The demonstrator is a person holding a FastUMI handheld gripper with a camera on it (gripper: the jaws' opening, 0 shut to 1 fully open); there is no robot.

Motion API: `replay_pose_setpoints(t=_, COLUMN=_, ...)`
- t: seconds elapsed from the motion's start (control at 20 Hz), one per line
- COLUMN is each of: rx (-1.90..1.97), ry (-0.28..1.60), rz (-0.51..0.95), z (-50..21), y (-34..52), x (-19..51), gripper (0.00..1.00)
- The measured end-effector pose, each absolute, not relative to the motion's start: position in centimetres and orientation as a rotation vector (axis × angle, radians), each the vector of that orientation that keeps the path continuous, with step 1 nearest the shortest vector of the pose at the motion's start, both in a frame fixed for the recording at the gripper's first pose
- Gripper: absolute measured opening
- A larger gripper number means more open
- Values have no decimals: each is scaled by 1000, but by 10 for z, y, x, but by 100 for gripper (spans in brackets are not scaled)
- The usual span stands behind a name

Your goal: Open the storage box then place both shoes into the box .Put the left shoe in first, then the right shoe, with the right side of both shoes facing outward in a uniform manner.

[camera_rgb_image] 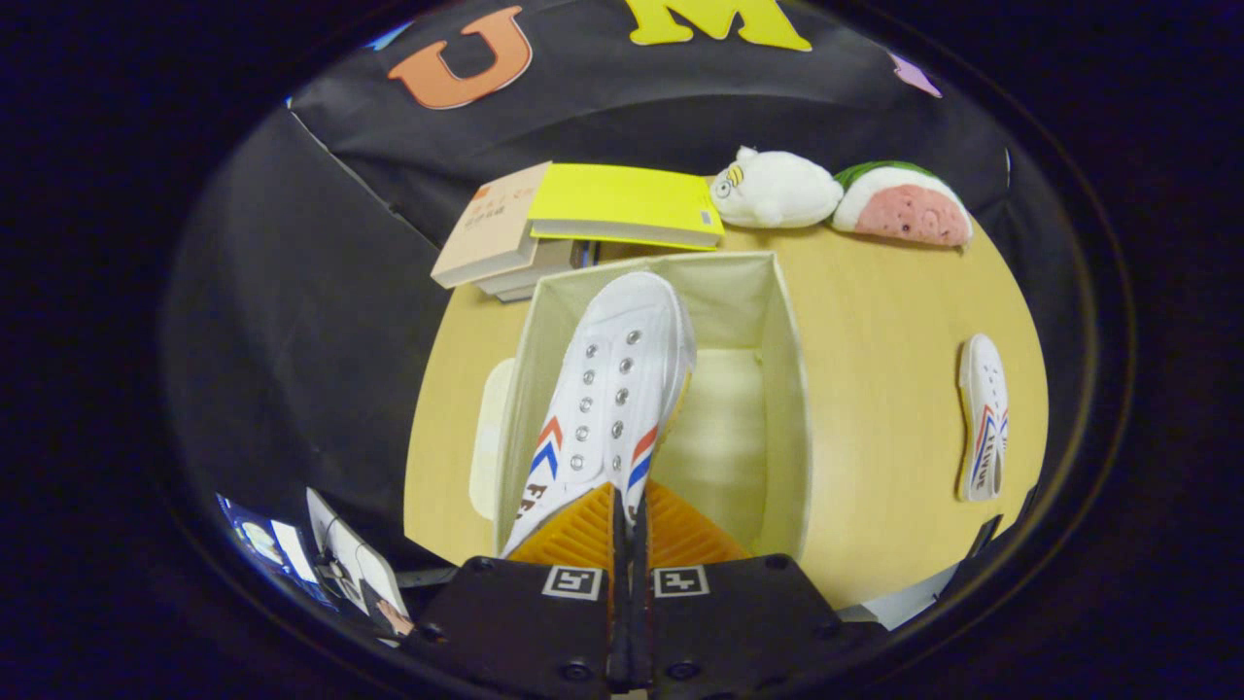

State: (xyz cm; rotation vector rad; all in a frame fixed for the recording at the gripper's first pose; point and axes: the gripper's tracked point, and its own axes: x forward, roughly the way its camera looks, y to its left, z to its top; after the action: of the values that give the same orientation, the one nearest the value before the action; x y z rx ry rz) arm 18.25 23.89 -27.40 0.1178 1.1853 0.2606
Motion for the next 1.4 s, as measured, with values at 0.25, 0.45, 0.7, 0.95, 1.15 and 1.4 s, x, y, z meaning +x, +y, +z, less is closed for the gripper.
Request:
replay_pose_setpoints(t=0.25, rx=89, ry=1257, rz=233, z=-324, y=263, x=204, gripper=6)
replay_pose_setpoints(t=0.45, rx=52, ry=1294, rz=230, z=-347, y=273, x=214, gripper=6)
replay_pose_setpoints(t=0.7, rx=54, ry=1317, rz=227, z=-352, y=267, x=212, gripper=16)
replay_pose_setpoints(t=0.95, rx=53, ry=1274, rz=222, z=-308, y=235, x=200, gripper=67)
replay_pose_setpoints(t=1.15, rx=67, ry=1176, rz=267, z=-256, y=201, x=196, gripper=100)
replay_pose_setpoints(t=1.4, rx=62, ry=1097, rz=302, z=-207, y=126, x=193, gripper=100)
